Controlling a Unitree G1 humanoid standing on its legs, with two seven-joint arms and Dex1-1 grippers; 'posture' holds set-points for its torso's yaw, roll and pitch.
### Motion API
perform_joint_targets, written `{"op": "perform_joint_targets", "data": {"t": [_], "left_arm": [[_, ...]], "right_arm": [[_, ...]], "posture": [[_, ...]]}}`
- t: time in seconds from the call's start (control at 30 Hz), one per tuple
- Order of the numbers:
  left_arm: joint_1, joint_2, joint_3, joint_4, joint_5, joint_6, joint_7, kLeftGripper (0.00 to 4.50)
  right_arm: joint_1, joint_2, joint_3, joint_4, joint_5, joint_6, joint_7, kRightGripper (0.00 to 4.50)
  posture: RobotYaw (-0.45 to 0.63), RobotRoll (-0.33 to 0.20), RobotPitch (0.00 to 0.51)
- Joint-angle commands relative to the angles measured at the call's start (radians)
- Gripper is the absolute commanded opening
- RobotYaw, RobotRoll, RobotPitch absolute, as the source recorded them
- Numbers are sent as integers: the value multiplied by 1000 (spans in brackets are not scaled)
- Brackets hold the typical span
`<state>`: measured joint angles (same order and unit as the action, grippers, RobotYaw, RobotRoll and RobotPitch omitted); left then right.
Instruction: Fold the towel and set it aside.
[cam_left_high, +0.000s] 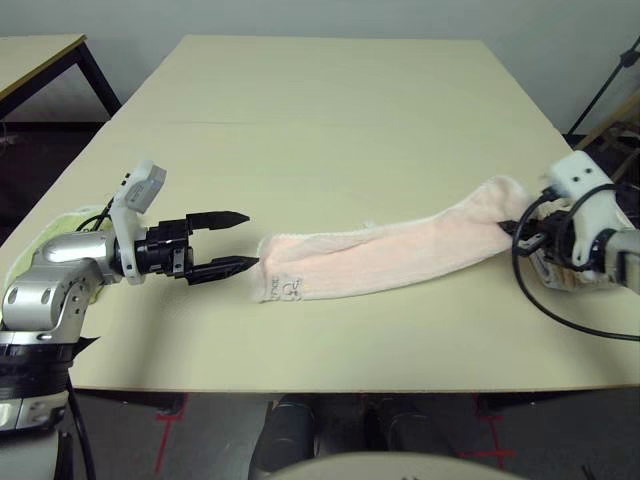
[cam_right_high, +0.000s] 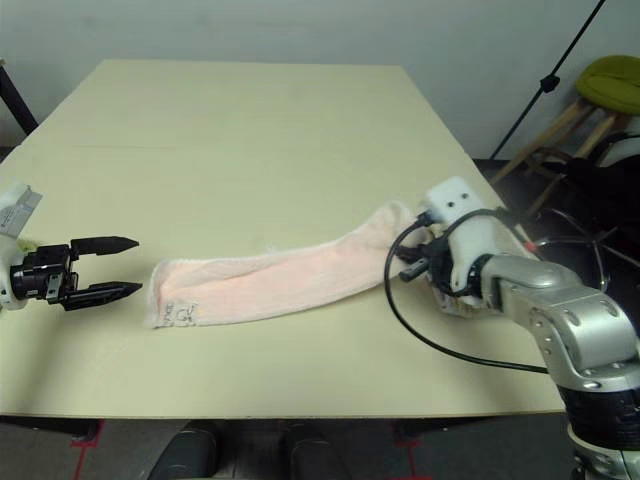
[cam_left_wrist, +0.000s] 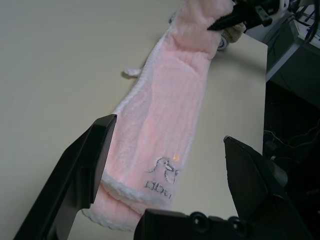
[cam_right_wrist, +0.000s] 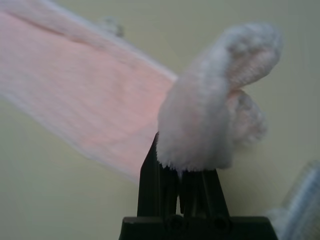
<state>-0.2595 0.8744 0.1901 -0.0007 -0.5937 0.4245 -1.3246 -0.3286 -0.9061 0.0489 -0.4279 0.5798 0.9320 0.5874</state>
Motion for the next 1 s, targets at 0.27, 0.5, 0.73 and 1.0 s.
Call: {"op": "perform_joint_targets", "data": {"t": [0.27,0.5,0.73,1.0], "left_arm": [[-3,-38,-18,-62,-11,17,51,4500],[14,-46,-16,-91,-16,31,66,4500],[28,-55,-14,-98,-15,28,75,4500],[-1,-75,-21,-101,-23,38,85,4500]], "right_arm": [[-108,173,249,34,-66,58,64,48],[-104,257,246,79,-72,140,40,48],[-103,251,252,115,-126,150,24,48],[-126,270,231,90,-84,131,116,1462]], "posture": [[175,0,104],[192,0,109],[192,0,109],[192,0,103]]}}
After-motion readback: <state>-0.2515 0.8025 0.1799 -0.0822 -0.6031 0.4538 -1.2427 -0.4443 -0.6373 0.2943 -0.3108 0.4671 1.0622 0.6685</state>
